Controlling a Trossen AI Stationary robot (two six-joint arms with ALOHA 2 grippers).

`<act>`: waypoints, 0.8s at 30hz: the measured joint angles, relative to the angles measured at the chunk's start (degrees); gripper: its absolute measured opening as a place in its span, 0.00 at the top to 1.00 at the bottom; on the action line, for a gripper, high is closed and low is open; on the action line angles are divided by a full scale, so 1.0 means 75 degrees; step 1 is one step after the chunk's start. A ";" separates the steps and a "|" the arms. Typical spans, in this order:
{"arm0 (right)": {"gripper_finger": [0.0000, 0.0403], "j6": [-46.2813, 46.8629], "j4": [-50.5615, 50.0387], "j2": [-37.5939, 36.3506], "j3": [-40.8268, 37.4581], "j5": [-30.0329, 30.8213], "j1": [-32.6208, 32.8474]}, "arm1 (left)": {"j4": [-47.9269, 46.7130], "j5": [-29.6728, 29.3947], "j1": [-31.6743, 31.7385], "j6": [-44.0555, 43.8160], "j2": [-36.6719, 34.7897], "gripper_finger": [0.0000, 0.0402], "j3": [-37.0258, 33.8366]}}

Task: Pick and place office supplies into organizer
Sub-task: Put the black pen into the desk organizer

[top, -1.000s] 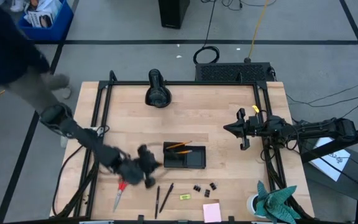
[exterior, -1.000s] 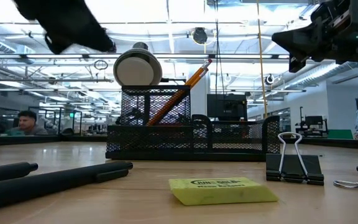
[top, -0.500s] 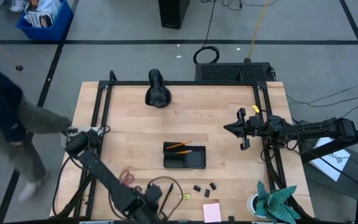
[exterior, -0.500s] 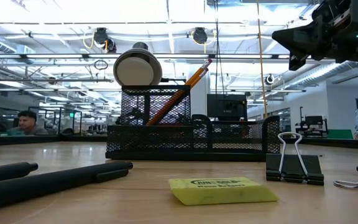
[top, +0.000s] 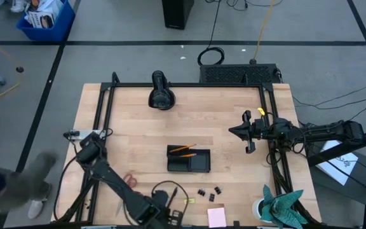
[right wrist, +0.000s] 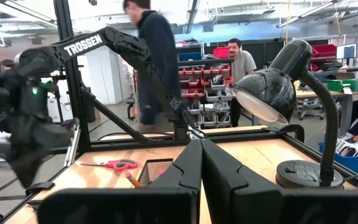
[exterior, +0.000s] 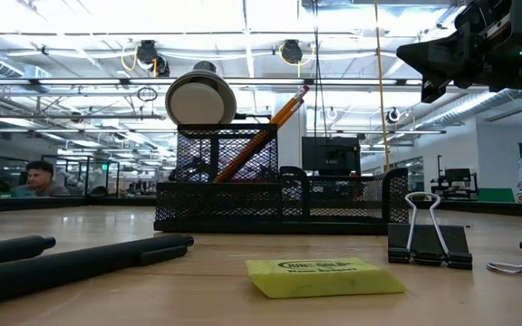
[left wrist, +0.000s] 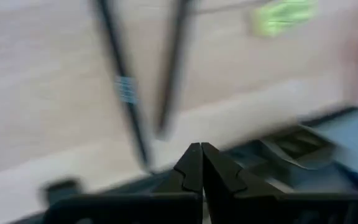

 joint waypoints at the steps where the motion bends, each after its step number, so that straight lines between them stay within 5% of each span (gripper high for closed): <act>1: 0.99 -0.0002 -0.0003 0.0000 -0.0003 0.0000 0.0000 | -0.0186 0.0286 0.0091 0.0065 0.0068 0.99 -0.0012; 14: 0.99 -0.0163 -0.0013 0.0000 -0.0002 0.0000 0.0000 | -0.0377 0.1594 0.1033 0.2732 0.0082 0.99 -0.0006; 24: 0.99 -0.0143 -0.0146 0.0003 -0.0002 0.0000 0.0000 | -0.0950 0.1663 0.1230 0.2090 0.0082 0.79 -0.0006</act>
